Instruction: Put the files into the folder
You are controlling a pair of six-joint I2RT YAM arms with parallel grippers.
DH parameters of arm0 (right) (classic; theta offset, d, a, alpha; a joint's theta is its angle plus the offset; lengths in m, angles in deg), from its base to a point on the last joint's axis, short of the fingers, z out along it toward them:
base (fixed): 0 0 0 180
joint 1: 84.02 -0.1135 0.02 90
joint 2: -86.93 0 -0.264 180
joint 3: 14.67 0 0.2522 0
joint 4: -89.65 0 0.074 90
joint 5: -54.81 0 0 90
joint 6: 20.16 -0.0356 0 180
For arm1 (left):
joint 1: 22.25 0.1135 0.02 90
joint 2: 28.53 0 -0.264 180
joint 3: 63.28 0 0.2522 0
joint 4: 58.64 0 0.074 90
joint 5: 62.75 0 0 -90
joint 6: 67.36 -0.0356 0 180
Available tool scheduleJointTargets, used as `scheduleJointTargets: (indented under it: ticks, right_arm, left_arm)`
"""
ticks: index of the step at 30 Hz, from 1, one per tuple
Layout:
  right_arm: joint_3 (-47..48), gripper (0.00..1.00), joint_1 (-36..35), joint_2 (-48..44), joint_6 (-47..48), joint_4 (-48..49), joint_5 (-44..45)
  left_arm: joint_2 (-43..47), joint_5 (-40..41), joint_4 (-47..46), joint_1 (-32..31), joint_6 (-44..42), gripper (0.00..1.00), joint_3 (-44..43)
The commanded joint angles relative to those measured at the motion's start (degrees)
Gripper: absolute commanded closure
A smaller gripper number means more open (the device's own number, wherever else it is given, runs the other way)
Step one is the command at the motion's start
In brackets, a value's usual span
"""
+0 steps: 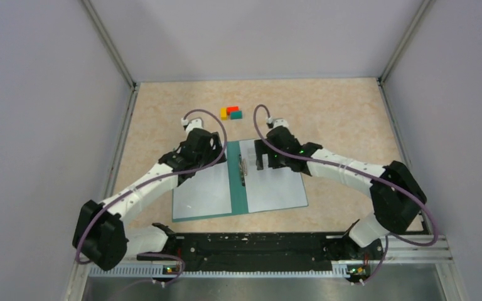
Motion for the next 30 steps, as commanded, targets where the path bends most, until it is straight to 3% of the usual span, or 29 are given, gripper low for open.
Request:
scheduleJointTargets:
  ticks: [1,7,12,14,23,30]
  right_arm:
    - [6.02,0.05,-7.29,6.47,-4.79,0.58,5.05]
    - [11.13,0.21,-9.6,13.67,-7.3,2.12,4.99]
    - [13.99,0.58,-9.58,17.24,-7.63,2.12,3.77]
    - [14.61,0.68,-9.54,18.6,-7.8,2.08,3.19]
    - [16.31,0.67,-9.57,21.1,-7.74,2.45,1.25]
    - [17.09,0.73,-9.58,22.7,-7.53,2.48,0.62]
  left_arm:
    - [8.61,3.34,3.21,1.8,3.71,0.11,6.4]
    - [14.73,2.88,4.35,4.21,4.62,0.1,10.74]
    - [15.41,2.16,4.43,4.98,5.31,0.1,12.63]
    - [15.59,2.23,4.14,5.21,5.54,0.1,13.13]
    - [15.69,1.31,2.85,6.06,5.73,0.09,13.97]
    - [15.27,1.01,2.25,6.39,5.56,0.1,14.15]
